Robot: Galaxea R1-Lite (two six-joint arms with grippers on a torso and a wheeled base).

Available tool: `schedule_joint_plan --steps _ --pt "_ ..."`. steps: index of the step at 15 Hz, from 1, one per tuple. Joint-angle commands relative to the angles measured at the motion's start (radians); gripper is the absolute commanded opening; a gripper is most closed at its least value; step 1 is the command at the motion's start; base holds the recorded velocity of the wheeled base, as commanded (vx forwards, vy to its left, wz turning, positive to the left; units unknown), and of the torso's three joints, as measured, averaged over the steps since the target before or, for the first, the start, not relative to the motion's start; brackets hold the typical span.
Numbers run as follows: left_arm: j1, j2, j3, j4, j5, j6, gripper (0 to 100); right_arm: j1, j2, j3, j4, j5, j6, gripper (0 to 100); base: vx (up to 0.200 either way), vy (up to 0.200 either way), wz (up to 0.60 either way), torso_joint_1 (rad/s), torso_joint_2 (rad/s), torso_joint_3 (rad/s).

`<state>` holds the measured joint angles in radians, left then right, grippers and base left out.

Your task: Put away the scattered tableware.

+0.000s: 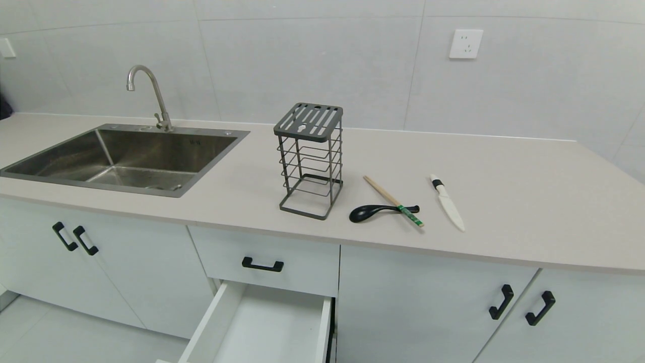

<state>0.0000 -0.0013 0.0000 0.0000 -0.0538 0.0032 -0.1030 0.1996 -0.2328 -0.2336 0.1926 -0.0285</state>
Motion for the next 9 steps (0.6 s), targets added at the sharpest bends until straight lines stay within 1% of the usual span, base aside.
schedule_joint_plan --steps 1,3,4,6,9 --pt "0.0 0.001 0.0 0.0 0.0 0.0 100 -0.001 0.271 -0.175 0.03 0.12 -0.064 100 0.0 0.0 0.0 0.0 0.0 0.0" --pt "0.0 0.001 0.0 0.0 0.0 0.0 100 0.005 0.386 -0.189 -0.006 0.166 -0.133 100 0.0 0.0 0.0 0.0 0.0 0.0" --pt "0.0 0.001 0.0 0.0 0.0 0.0 100 0.006 0.466 -0.206 -0.027 0.211 -0.142 100 0.0 0.0 0.0 0.0 0.0 0.0" --pt "0.0 0.001 0.0 0.0 0.0 0.0 100 0.026 0.584 -0.264 -0.033 0.231 -0.143 100 0.0 0.0 0.0 0.0 0.0 0.0" --pt "0.0 0.001 0.0 0.0 0.0 0.0 100 0.172 0.744 -0.39 -0.032 0.222 -0.146 100 0.0 0.0 0.0 0.0 0.0 0.0"
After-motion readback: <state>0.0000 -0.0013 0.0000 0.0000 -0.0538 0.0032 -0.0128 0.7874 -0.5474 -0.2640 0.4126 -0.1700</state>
